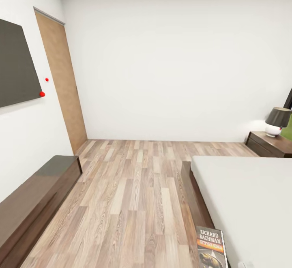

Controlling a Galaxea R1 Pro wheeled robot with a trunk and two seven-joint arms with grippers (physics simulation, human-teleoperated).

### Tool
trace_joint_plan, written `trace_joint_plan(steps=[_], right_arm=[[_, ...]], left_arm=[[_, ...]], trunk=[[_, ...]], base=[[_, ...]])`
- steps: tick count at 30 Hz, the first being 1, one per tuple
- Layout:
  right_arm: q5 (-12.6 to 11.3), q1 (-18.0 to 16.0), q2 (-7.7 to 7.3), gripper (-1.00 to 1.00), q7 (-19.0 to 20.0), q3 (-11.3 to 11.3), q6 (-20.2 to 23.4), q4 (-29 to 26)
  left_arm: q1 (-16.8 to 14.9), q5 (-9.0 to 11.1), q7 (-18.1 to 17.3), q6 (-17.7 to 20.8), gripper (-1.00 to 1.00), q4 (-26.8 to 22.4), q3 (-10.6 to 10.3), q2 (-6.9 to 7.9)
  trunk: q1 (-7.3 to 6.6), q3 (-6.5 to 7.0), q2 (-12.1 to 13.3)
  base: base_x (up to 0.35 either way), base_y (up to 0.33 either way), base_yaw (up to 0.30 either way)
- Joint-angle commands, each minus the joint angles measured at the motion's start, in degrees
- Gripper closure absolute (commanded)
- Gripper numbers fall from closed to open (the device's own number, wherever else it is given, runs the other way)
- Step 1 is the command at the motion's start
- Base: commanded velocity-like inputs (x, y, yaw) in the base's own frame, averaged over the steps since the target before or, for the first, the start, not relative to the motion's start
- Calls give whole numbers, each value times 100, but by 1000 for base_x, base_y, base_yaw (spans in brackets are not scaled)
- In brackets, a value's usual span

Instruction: In the bedroom, move the book from the bed onto either nightstand, and place the two sandals side by side next to the bed.

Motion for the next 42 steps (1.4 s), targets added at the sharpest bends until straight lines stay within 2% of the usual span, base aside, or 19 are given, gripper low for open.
trace_joint_plan(steps=[1, 42], right_arm=[[-66, -7, -4, 100, 24, 29, 9, -1], [-66, -7, -4, 100, 22, 30, 9, 3]], left_arm=[[-5, -13, 0, -35, -100, 3, -16, 3], [-5, -21, -9, -44, -100, 3, -16, -40]], trunk=[[6, -11, -10], [6, -11, -10]], base=[[332, 0, 0], [332, 0, 0]])
